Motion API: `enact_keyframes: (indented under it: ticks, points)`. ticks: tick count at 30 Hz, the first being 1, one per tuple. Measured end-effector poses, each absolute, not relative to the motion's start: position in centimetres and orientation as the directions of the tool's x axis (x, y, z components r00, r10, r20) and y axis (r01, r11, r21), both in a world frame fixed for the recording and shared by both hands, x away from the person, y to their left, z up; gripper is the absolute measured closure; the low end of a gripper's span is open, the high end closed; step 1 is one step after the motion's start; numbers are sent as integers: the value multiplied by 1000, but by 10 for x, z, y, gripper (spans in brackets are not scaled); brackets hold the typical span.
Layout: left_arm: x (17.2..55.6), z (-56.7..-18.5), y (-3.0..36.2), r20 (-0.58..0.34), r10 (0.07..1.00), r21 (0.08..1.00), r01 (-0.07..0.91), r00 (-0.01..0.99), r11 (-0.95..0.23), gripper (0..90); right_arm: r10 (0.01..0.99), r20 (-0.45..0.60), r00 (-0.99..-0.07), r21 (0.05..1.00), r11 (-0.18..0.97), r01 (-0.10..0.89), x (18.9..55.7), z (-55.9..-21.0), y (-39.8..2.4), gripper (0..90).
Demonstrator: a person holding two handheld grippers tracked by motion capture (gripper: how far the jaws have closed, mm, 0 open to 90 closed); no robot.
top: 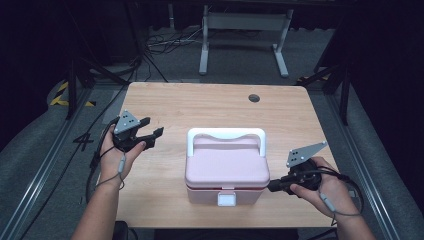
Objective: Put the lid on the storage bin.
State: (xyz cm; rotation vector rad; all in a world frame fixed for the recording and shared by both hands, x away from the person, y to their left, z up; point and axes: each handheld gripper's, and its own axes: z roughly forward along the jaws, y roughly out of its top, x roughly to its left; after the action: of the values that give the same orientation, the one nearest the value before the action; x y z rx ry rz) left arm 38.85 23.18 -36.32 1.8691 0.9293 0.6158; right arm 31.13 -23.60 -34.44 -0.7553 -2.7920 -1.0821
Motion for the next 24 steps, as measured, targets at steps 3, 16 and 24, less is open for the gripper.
enact_keyframes:
  ticks: [3, 16, 24]
  points:
    - [388, -363, 232, 34, 809, 897, 338, 587, -283, 406, 423, 227, -877, 611, 640, 467, 311, -345, -236, 900]
    - [388, -363, 232, 28, 809, 899, 339, 588, -277, 406, 398, 271, -876, 593, 648, 478, 309, -342, -240, 888]
    - [384, -362, 234, 31, 812, 900, 337, 583, -277, 406, 374, 266, -888, 646, 614, 453, 307, -332, -243, 837]
